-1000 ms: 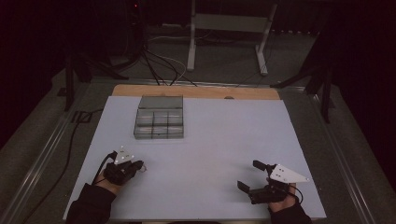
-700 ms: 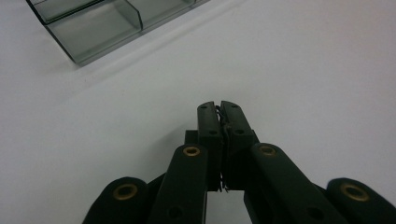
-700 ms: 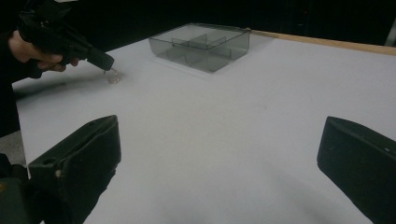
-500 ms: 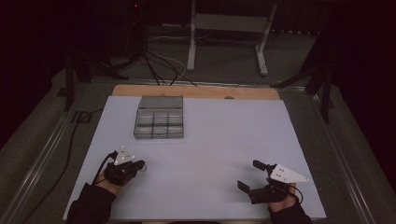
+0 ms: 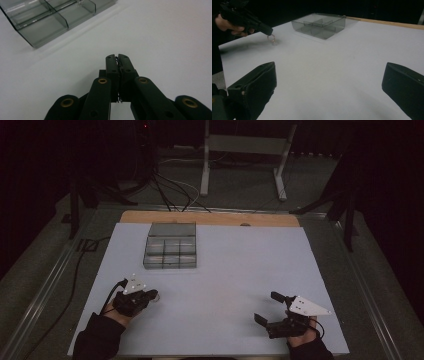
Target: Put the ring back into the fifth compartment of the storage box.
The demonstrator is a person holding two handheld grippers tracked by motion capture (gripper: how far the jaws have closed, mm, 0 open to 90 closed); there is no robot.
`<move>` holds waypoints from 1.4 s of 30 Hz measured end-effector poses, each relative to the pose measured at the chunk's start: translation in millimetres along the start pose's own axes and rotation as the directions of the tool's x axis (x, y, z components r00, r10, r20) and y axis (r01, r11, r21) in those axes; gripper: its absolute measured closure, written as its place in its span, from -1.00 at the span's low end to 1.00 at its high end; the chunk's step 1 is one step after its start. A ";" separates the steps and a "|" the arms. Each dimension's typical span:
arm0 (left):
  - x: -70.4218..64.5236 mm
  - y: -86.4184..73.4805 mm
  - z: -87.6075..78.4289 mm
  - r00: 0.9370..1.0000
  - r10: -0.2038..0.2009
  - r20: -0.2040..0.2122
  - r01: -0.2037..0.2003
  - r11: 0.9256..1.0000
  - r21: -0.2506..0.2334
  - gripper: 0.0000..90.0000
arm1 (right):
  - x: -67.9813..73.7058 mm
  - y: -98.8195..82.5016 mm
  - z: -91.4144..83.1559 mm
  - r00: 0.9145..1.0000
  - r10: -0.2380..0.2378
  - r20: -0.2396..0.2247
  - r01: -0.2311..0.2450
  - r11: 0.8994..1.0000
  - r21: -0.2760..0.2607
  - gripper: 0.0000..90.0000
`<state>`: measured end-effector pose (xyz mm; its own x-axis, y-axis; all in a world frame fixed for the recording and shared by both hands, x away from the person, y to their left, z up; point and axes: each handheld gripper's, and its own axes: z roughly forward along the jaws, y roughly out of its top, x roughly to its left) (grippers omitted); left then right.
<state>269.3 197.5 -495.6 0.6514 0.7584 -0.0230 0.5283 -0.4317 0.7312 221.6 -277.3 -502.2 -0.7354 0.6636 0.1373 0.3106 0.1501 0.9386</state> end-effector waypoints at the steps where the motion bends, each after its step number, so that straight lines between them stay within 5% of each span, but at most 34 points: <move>1: -0.1 1.6 0.3 1.000 0.002 0.004 -0.002 1.000 -0.006 1.00 | 0.0 0.1 0.0 1.000 -0.001 0.000 0.001 1.000 0.000 -1.00; 10: -0.2 19.2 1.2 0.999 0.013 0.033 -0.012 0.999 -0.039 1.00 | 0.2 0.3 -0.5 1.000 -0.004 -0.001 0.004 1.000 0.000 -1.00; 31: 5.8 50.6 2.8 0.998 0.051 0.024 -0.049 0.996 -0.069 1.00 | 0.5 0.1 -0.1 1.000 -0.002 -0.004 0.002 1.000 0.003 -1.00; 42: 13.4 61.3 4.5 0.999 0.025 0.022 -0.023 0.995 -0.100 1.00 | 0.6 0.0 -0.1 1.000 -0.002 -0.005 0.002 1.000 0.004 -1.00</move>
<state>312.8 179.0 -454.2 0.6765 0.7362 -0.0194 0.4558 -0.3979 0.7962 221.2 -277.0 -502.1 -0.7389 0.6599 0.1365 0.3112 0.1546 0.9377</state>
